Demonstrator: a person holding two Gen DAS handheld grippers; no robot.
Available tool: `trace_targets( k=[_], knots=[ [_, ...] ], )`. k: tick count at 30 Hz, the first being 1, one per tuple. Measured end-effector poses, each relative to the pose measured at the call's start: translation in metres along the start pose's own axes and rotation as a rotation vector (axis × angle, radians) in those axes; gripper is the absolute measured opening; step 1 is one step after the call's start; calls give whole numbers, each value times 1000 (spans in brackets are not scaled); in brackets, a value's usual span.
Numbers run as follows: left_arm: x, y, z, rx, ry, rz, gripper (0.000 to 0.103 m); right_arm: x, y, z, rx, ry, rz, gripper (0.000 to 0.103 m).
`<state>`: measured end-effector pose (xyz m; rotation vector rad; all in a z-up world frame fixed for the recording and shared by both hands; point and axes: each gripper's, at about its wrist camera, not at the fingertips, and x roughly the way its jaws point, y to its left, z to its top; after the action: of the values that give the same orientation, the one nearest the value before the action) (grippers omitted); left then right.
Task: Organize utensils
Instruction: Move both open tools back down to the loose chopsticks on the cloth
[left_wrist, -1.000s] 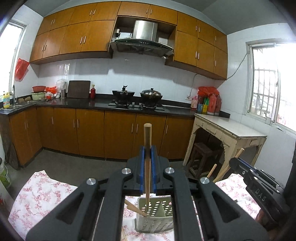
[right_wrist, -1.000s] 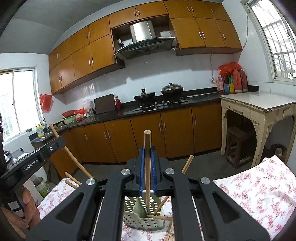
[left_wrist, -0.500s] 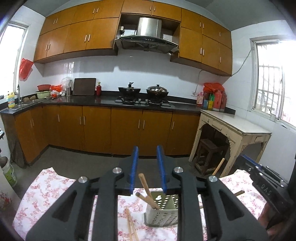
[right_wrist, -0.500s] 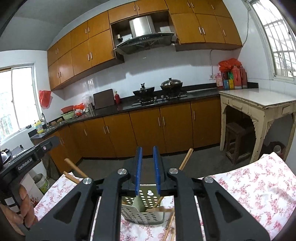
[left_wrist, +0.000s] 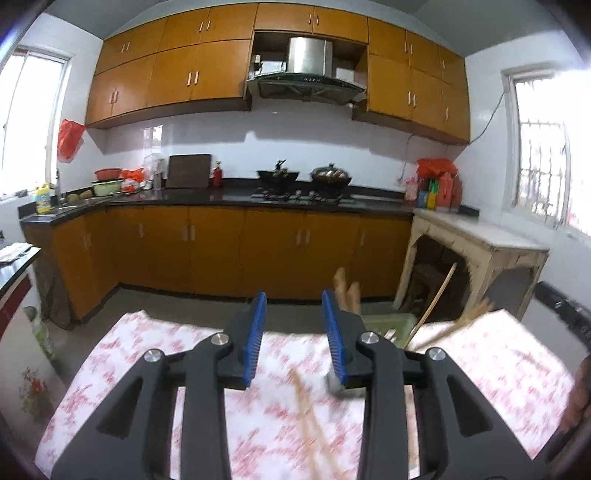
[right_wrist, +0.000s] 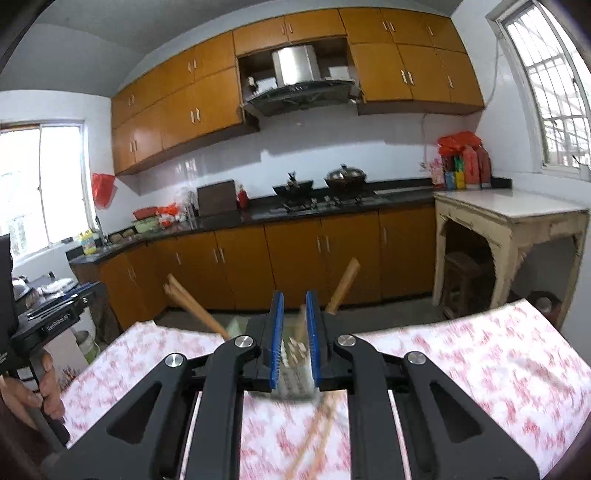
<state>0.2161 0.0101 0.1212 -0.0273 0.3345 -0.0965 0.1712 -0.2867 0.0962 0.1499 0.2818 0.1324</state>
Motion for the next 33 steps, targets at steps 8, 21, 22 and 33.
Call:
trace_targets(
  k=[8, 21, 22, 33],
  knots=[
    [32, 30, -88, -24, 201, 54, 34, 44, -24, -92, 62, 262, -102, 14],
    [73, 30, -156, -48, 402, 34, 39, 129, -18, -170, 102, 582, -98, 14],
    [75, 30, -159, -46, 409, 31, 39, 130, -18, -173, 99, 590, -98, 14],
    [85, 20, -166, -36, 449, 15, 41, 140, -16, -181, 56, 598, -133, 14]
  ],
)
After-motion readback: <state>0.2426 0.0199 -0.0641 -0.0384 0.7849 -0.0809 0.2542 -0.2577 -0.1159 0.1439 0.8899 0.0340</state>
